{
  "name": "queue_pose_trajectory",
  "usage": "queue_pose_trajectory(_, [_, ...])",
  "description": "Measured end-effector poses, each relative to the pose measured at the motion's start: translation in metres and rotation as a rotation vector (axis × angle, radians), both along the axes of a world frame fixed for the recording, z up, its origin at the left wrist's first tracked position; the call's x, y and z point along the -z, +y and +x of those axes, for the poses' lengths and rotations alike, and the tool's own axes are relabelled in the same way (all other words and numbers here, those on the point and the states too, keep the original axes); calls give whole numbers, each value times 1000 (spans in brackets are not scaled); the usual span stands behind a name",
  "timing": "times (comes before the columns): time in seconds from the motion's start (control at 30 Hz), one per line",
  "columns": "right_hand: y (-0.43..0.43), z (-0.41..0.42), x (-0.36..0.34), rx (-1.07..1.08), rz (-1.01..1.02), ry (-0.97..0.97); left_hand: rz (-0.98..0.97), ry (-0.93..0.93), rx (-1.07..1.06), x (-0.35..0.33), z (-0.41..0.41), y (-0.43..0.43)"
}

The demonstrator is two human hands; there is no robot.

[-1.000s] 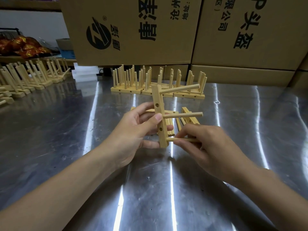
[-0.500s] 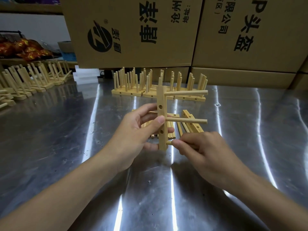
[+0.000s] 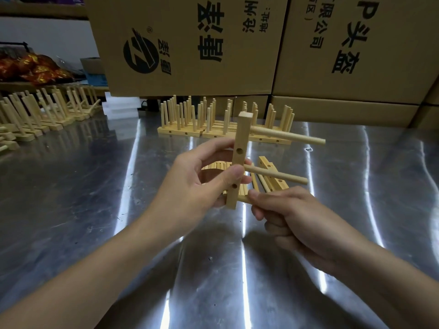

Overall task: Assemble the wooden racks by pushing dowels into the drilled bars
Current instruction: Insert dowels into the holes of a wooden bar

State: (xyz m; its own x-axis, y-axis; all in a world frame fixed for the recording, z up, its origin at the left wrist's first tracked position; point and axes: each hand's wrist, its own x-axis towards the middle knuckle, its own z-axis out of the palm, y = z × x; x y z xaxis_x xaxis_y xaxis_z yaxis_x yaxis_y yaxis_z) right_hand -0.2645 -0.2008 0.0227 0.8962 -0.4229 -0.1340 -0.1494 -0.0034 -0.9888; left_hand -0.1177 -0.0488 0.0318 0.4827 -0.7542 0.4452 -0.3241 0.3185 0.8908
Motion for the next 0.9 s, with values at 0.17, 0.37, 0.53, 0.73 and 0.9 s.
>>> queue_pose_trajectory(0.17, [-5,-2,-3,40,-761,-16,1,94,-11,-1,-2,-2])
queue_pose_trajectory(0.37, [2,2,-2,30,-251,-32,-43,-71,-14,-5,-3,0])
queue_pose_trajectory(0.53, [-5,1,-5,-28,437,122,-93,-249,-8,3,-12,-5])
queue_pose_trajectory(0.73, [-24,-2,-11,-50,164,27,-126,-4,-60,16,-10,-15])
queue_pose_trajectory(0.9, [-35,-5,-15,83,-3,-150,-155,468,-75,25,-4,-20])
